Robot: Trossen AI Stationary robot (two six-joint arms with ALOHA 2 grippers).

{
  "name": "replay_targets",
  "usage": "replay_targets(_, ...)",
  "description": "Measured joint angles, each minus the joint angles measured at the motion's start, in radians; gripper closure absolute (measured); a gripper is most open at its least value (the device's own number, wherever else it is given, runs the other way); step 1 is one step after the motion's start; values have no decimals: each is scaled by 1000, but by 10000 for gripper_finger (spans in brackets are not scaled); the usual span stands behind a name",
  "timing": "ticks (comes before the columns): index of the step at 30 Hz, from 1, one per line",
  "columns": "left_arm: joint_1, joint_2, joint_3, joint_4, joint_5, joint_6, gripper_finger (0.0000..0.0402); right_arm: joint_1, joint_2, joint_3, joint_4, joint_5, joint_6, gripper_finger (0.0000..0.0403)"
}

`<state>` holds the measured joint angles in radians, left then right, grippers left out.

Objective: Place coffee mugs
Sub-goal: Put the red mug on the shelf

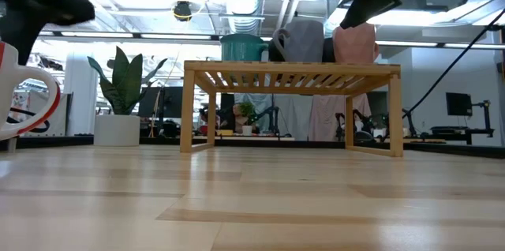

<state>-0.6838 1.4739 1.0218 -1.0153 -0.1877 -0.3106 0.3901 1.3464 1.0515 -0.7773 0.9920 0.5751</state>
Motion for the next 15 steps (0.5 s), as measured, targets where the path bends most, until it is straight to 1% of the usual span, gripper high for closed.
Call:
replay_targets(2,19,21,0,0,32,0,219,0,0,0,0,0,0,154)
replay_targets(4,35,35,0,-3,42,6,219,0,0,0,0,0,0,154)
replay_targets(8,66,39,0,-5,41,53,220,0,0,0,0,0,0,154)
replay_targets(10,81,39,0,-8,42,72,231,0,0,0,0,0,-1,154)
replay_targets(12,96,39,0,-19,50,101,257,0,0,0,0,0,-4,154)
replay_targets(15,116,39,0,-40,52,147,325,0,0,0,0,0,-6,154)
